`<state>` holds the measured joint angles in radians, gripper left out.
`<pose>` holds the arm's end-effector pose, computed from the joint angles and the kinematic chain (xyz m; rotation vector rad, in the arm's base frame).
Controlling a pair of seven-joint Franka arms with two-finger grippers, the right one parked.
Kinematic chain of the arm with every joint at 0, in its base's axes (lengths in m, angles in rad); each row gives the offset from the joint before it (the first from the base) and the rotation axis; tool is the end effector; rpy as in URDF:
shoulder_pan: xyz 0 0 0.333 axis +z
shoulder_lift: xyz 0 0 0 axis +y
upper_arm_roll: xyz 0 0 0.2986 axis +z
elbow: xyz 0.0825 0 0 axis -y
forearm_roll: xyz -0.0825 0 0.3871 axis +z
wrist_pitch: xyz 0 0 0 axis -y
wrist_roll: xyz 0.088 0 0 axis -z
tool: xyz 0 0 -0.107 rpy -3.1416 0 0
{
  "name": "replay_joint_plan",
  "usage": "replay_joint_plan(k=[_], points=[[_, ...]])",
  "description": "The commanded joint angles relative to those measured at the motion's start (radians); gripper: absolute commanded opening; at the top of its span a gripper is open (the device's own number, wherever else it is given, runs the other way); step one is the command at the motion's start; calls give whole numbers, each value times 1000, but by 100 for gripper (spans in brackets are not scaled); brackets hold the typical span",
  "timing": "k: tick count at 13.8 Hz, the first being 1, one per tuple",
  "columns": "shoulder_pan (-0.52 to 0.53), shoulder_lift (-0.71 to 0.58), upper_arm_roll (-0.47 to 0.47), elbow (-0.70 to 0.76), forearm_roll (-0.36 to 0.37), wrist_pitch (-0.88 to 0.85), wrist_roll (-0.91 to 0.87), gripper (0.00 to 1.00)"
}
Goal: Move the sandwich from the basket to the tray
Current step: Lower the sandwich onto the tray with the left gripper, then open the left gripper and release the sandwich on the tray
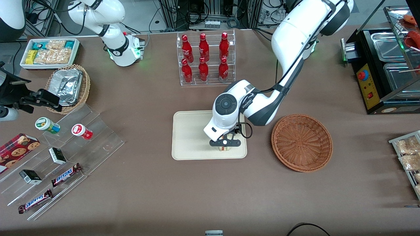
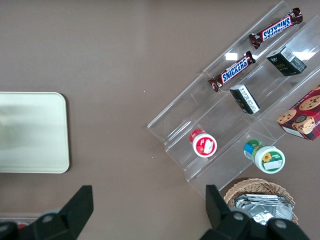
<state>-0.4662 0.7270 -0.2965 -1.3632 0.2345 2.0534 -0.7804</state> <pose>0.5596 -0.4579 0.2863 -3.1302 0.0333 -0.0079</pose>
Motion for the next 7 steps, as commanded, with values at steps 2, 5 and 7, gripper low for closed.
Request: replay_joint_plan(k=[2,5,7], points=[[42,-93,43,1,46,-74,-14,100],[130,-155,42,3,2,-81,6,100],[188,-188,42,1,-27,-117,74,100]])
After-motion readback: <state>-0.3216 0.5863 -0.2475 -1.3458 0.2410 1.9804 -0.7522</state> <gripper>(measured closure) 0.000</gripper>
